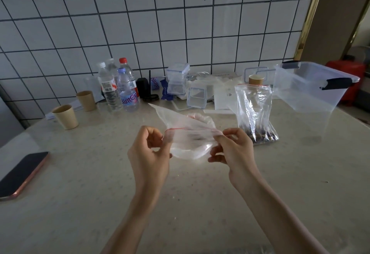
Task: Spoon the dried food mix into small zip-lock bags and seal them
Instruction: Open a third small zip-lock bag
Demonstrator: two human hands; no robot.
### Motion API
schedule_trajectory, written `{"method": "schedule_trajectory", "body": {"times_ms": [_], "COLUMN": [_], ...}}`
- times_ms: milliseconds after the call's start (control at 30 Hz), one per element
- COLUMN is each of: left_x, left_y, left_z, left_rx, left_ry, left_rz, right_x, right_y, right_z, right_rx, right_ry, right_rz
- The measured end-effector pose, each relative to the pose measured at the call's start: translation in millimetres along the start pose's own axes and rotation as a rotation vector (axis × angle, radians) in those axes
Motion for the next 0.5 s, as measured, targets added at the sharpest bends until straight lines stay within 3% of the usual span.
{"method": "schedule_trajectory", "body": {"times_ms": [133,233,500], "left_x": [5.0,11.8,24.4], "left_y": [-25.6,-35.8,-26.7], "left_z": [-6.1,-14.9,-35.5], "left_rx": [0.228,0.468,0.864], "left_ry": [-0.13,-0.222,-0.521], "left_rz": [0.344,0.6,0.849], "right_x": [-1.6,0.1,0.8], "right_y": [10.1,18.9,17.8], "right_z": [4.5,1.4,-14.7], "right_rx": [-0.066,-0.248,-0.559], "right_ry": [-0.019,-0.071,-0.268], "right_rz": [-0.089,-0.191,-0.313]}}
Point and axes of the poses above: each hand's wrist, its own x-axis away from the middle knuckle, its own z-axis out of the back of the hand, y = z × x, the point moved 7 cm from there along -x, towards the middle knuckle, and after that the axes turned 6 degrees about z, right-handed, at the moved point
